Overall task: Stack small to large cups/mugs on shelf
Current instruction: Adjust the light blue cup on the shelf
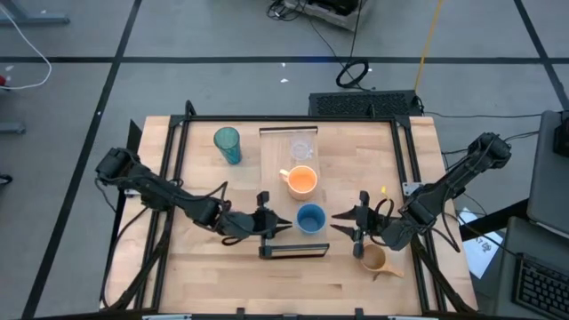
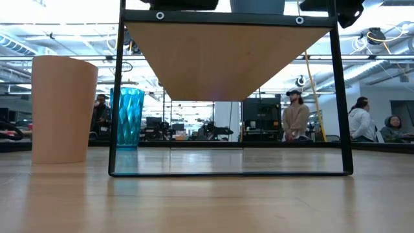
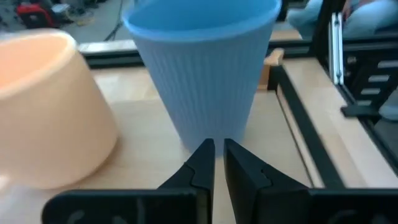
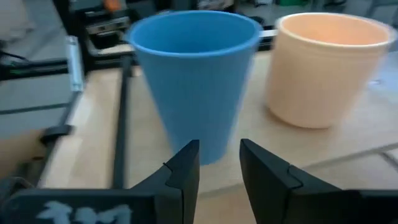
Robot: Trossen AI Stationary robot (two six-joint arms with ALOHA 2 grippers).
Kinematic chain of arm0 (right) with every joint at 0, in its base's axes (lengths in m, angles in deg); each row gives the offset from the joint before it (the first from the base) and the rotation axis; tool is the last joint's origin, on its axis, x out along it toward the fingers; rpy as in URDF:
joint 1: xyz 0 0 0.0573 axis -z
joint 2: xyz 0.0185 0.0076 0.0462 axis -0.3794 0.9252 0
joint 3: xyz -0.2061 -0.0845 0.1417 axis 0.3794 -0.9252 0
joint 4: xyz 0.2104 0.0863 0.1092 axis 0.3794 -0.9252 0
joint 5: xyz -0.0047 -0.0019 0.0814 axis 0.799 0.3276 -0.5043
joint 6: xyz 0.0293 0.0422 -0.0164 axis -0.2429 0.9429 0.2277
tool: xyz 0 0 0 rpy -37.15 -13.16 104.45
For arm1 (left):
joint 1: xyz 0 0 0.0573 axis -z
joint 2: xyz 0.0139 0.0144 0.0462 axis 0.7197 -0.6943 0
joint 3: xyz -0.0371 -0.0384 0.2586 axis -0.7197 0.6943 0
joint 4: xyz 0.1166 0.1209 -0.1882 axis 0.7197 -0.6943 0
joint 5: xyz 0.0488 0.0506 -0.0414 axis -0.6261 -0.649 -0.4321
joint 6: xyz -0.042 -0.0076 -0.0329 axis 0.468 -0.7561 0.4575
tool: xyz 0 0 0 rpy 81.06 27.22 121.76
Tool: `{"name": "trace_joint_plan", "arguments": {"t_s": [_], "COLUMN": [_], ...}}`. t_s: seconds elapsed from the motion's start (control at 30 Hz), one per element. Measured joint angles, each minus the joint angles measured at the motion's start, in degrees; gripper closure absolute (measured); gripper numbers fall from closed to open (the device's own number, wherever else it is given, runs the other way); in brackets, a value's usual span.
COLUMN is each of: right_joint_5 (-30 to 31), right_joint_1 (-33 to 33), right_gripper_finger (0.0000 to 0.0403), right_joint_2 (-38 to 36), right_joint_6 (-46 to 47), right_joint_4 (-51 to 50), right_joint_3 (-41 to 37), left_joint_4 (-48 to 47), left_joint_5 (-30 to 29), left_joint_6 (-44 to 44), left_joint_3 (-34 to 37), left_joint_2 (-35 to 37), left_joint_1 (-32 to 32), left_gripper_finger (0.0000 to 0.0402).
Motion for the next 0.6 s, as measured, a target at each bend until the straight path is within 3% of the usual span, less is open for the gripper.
{"name": "trace_joint_plan", "arguments": {"t_s": [0.47, 0.6], "right_joint_5": [-2.1, -2.1], "right_joint_1": [1.9, 2.0], "right_gripper_finger": [0.0298, 0.0298], "right_joint_2": [6.3, 6.7], "right_joint_6": [-1.9, -3.0], "right_joint_4": [9.1, 10.3], "right_joint_3": [0.0, 0.0], "left_joint_4": [-13.9, -16.2], "left_joint_5": [-10.8, -11.6], "left_joint_6": [2.1, 2.8], "left_joint_3": [0.0, 0.0], "left_joint_2": [7.5, 8.2], "left_joint_1": [3.6, 3.9], "left_gripper_finger": [0.0364, 0.0364]}}
